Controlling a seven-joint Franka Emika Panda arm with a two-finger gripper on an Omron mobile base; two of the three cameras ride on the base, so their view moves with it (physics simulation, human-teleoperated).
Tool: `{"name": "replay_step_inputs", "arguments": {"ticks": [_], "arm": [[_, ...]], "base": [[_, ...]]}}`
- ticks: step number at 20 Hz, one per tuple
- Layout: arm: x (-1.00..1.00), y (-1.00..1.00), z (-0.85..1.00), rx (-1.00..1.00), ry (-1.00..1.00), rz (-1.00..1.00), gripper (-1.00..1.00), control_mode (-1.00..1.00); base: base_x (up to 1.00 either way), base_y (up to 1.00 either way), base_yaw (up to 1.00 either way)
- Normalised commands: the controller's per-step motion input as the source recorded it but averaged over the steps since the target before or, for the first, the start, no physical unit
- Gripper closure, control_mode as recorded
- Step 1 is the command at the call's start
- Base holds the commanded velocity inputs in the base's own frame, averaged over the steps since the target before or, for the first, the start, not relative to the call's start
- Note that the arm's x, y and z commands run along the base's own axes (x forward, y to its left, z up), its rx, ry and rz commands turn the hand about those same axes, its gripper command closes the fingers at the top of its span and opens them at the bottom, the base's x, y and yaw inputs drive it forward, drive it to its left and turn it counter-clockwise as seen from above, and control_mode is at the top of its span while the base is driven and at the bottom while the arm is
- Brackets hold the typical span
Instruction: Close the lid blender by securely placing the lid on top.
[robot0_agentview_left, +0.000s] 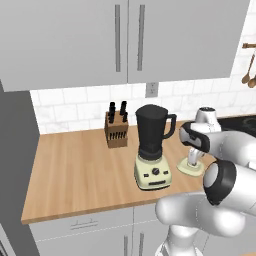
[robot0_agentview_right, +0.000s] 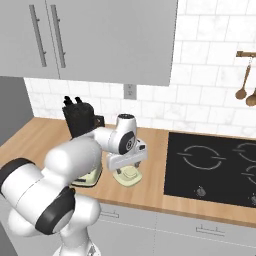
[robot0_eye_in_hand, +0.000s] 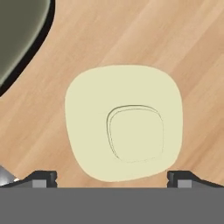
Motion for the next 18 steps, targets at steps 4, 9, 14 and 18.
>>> {"name": "replay_step_inputs", "arguments": {"ticks": [4,9,14,18], "arm": [[0.08,0.0,-0.21,-0.04,0.01,0.02,-1.0,-1.0],[0.01,0.0,-0.24,-0.03,0.06,0.03,-1.0,-1.0],[0.06,0.0,-0.09,0.0,0.01,0.02,-1.0,-1.0],[0.11,-0.01,-0.06,0.0,0.0,0.01,-1.0,-1.0]], "base": [[0.0,0.0,0.0],[0.0,0.0,0.0],[0.0,0.0,0.0],[0.0,0.0,0.0]]}}
